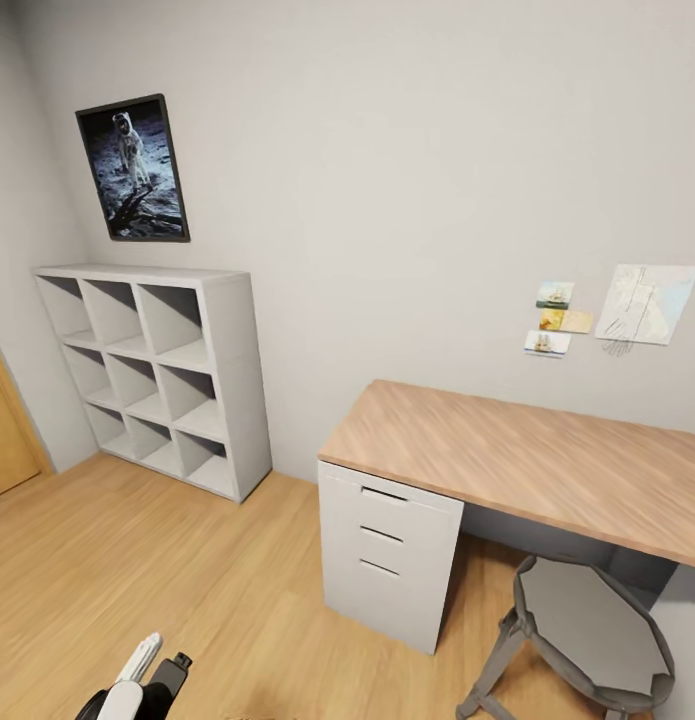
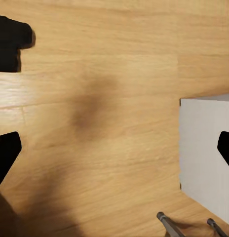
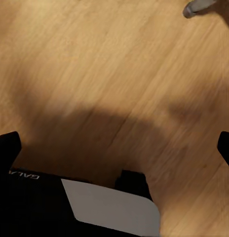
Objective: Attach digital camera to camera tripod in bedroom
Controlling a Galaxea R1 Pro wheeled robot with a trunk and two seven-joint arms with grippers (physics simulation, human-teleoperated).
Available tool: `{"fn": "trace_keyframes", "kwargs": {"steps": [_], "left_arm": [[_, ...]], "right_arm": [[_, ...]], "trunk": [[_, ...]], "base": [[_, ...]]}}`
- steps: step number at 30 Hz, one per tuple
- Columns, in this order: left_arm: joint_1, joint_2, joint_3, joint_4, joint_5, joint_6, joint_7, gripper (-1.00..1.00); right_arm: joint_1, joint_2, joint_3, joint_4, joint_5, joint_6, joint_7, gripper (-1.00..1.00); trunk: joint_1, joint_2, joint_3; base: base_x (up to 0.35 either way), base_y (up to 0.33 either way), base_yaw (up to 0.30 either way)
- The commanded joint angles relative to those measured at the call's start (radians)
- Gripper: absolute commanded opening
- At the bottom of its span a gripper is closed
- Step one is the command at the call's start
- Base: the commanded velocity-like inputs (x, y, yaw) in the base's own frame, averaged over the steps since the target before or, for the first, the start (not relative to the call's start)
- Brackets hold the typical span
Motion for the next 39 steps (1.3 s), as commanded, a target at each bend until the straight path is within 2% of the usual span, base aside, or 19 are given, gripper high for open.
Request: {"fn": "trace_keyframes", "kwargs": {"steps": [1,6,10,11,18,19,27,29,30,32,34,35,39], "left_arm": [[-0.001,-0.001,0.003,-0.002,0.008,0.003,0.006,1.0],[0.0,-0.002,0.001,-0.002,0.007,0.005,0.006,1.0],[0.0,-0.003,-0.002,-0.003,0.002,0.004,0.006,1.0],[0.0,-0.004,-0.003,-0.006,-0.002,0.003,0.008,1.0],[0.001,-0.005,-0.007,-0.024,-0.005,0.001,0.012,1.0],[0.001,-0.005,-0.008,-0.031,-0.006,0.001,0.013,1.0],[-0.005,-0.008,-0.009,-0.036,-0.005,0.008,0.011,1.0],[-0.008,-0.01,-0.015,-0.037,-0.005,0.011,0.012,1.0],[-0.01,-0.01,-0.034,-0.043,-0.006,0.012,0.014,1.0],[-0.011,-0.01,-0.046,-0.047,-0.006,0.012,0.015,1.0],[-0.012,-0.01,-0.07,-0.059,0.001,0.012,0.023,1.0],[-0.012,-0.01,-0.07,-0.059,0.001,0.012,0.023,1.0],[-0.013,-0.012,-0.07,-0.073,0.02,0.015,0.052,1.0]], "right_arm": [[0.0,0.0,0.002,-0.003,0.008,0.007,0.0,1.0],[-0.062,0.021,0.005,-0.013,0.021,0.04,0.001,1.0],[-0.089,0.034,0.009,-0.016,0.024,0.05,0.001,1.0],[-0.115,0.041,0.016,-0.017,0.026,0.058,0.001,1.0],[-0.142,0.048,0.026,-0.021,0.027,0.087,0.003,1.0],[-0.168,0.049,0.029,-0.035,0.027,0.103,0.004,1.0],[-0.192,0.049,0.03,-0.073,0.027,0.126,0.007,1.0],[-0.195,0.049,0.03,-0.1,0.027,0.149,0.018,1.0],[-0.197,0.048,0.031,-0.14,0.027,0.181,0.039,1.0],[-0.197,0.048,0.032,-0.165,0.027,0.201,0.053,1.0],[-0.195,0.047,0.035,-0.254,0.027,0.272,0.096,1.0],[-0.195,0.047,0.035,-0.254,0.027,0.272,0.096,1.0],[-0.19,0.047,0.037,-0.39,0.027,0.383,0.129,1.0]], "trunk": [[0.0,-0.001,-0.001],[0.0,-0.001,-0.001],[0.0,-0.001,-0.001],[0.0,-0.001,-0.001],[0.0,-0.001,-0.001],[0.0,-0.001,-0.001],[0.0,-0.001,-0.001],[0.0,-0.001,-0.001],[0.0,-0.001,-0.001],[0.0,-0.001,-0.001],[0.0,-0.001,-0.001],[0.0,-0.001,-0.001],[0.0,-0.001,-0.001]], "base": [[0.0,0.0,0.236],[0.0,0.0,0.258],[0.0,0.0,0.273],[0.0,0.0,0.236],[0.0,0.0,0.214],[0.0,0.0,0.233],[0.0,0.0,0.241],[0.0,0.0,0.235],[0.0,0.0,0.17],[0.0,0.0,0.153],[0.0,0.0,0.078],[0.0,0.0,0.069],[0.0,0.0,0.041]]}}
